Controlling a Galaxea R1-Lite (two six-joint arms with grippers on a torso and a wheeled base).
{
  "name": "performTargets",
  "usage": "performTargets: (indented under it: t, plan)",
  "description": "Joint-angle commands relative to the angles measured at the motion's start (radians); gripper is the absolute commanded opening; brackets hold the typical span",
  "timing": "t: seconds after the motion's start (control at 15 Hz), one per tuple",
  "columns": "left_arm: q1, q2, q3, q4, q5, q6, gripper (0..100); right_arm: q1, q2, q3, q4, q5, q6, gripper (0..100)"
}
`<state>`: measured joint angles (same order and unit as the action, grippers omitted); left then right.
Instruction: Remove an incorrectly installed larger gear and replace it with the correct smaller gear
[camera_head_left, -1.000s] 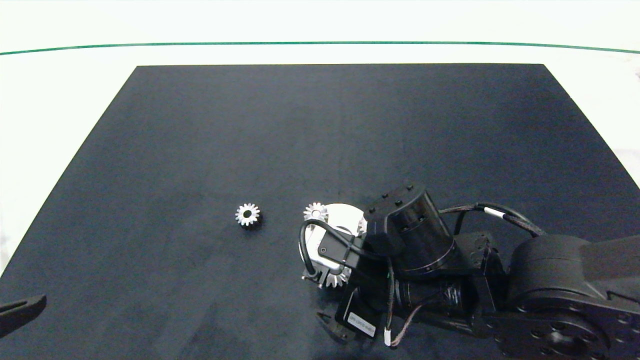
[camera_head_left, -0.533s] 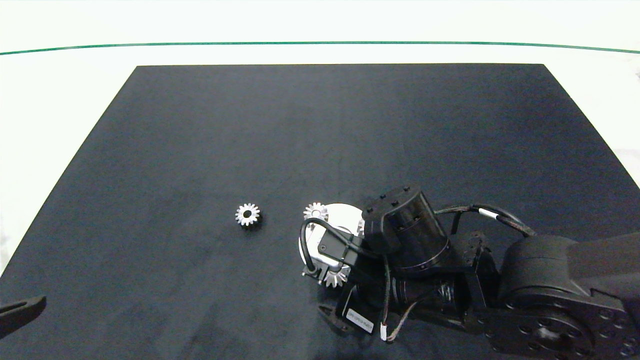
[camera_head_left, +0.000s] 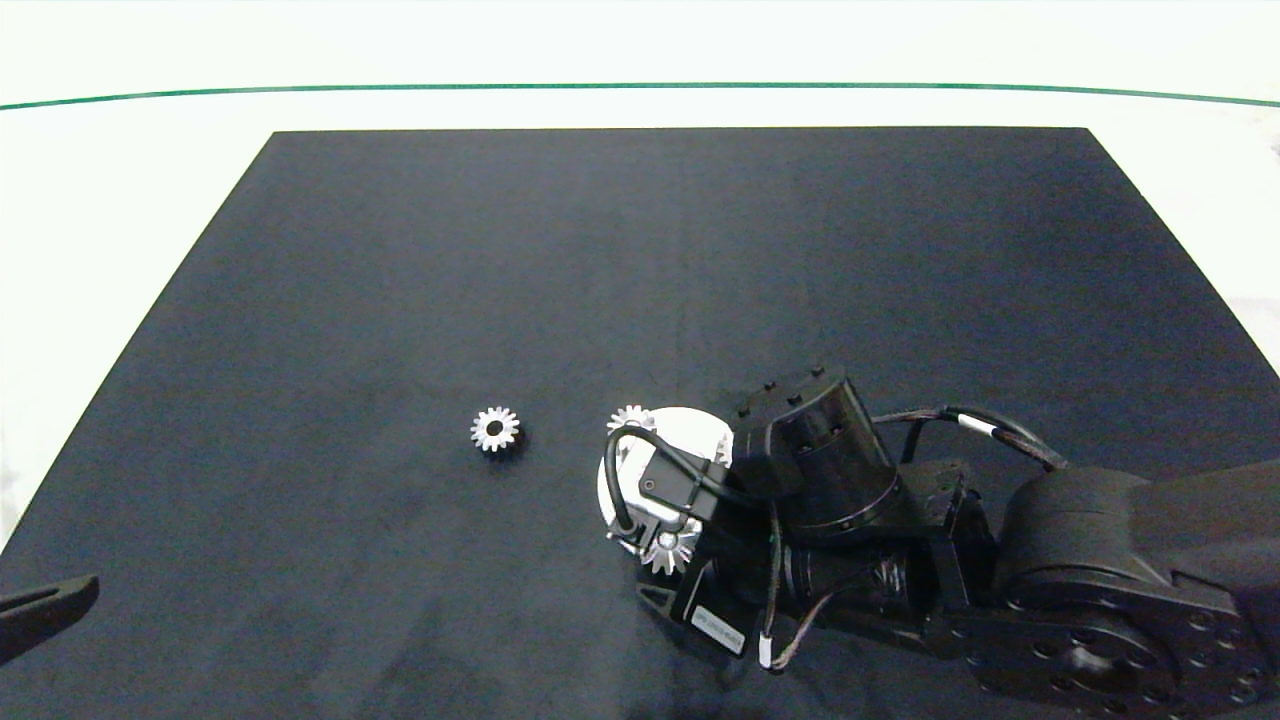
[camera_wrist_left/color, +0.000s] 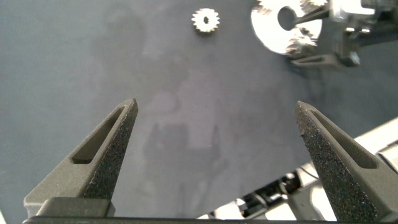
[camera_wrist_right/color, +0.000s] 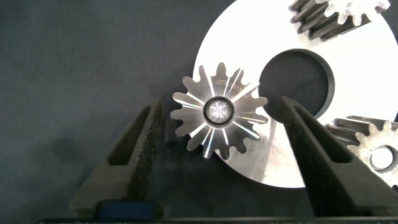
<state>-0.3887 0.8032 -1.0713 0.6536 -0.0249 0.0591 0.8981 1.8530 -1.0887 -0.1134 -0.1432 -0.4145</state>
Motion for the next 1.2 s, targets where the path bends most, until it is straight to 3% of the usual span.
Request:
performTargets:
  t: [0.07,1.2]
  plan:
    - [0.001,-0.004,0.001,0.004,-0.024,-0.004,100,0.001,-0.003,-0.002,-0.002,-0.001,-0.003,69]
    - [0.001,0.017,-0.004,0.009,-0.027,-0.005,100,-0.004,0.025,-0.002,-0.032,-0.003,-0.003,34]
